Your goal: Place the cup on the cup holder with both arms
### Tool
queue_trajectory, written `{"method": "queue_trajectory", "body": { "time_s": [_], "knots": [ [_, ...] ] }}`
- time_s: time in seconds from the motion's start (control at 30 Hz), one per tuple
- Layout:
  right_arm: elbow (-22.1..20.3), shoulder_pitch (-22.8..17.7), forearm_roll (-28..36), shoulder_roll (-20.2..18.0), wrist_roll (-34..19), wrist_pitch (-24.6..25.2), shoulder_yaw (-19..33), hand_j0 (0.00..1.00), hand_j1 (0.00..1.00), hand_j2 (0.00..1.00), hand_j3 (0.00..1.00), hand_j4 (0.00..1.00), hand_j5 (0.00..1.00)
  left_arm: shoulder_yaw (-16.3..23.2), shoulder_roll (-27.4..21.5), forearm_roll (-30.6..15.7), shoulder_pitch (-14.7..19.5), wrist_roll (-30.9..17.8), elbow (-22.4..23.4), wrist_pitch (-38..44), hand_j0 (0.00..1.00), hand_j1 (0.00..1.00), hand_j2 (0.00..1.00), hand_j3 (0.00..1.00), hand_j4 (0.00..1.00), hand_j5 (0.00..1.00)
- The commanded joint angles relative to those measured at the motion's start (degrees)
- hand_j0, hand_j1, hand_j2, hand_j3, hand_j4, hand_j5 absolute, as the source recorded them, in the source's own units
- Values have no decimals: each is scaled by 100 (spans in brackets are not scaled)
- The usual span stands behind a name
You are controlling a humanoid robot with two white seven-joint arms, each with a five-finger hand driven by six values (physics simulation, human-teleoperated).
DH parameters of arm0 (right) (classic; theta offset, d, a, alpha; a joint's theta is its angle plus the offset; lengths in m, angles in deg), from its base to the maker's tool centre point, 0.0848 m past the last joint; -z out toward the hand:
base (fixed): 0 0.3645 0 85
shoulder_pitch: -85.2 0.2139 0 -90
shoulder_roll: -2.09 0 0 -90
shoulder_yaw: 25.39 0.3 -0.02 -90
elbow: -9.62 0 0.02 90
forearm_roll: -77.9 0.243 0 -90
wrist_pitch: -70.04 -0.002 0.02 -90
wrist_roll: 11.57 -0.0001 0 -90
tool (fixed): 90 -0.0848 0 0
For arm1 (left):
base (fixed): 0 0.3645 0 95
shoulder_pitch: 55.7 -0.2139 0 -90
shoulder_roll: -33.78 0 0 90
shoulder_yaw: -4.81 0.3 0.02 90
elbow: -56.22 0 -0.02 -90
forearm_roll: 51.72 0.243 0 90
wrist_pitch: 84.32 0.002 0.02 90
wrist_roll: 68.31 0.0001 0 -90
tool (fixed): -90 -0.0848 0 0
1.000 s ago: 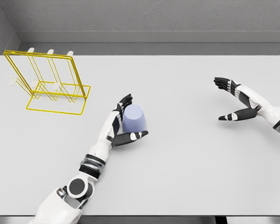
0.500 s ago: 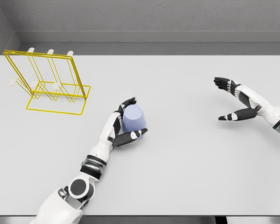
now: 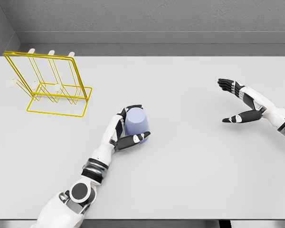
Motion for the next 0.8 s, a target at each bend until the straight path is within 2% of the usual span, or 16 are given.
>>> {"method": "queue_trajectory", "body": {
  "time_s": [0.0,0.33,0.47,0.77],
  "knots": [
    [7,0,44,-7,1,9,5,100,100,100,100,100,100,-3,-14,4,0,-7,-23,-11,67,67,67,67,67,67],
    [7,0,44,-16,1,9,5,100,100,100,100,100,100,-91,-84,-22,-70,-15,-532,-46,68,68,68,68,68,68],
    [7,0,44,-16,1,9,5,100,100,100,100,100,100,-345,-137,-31,-141,-15,-840,-55,68,68,68,68,68,68],
    [7,0,44,-16,1,9,5,100,100,100,100,100,100,-592,-260,-84,-176,-15,-1323,-46,68,68,68,68,68,68]
  ]
}}
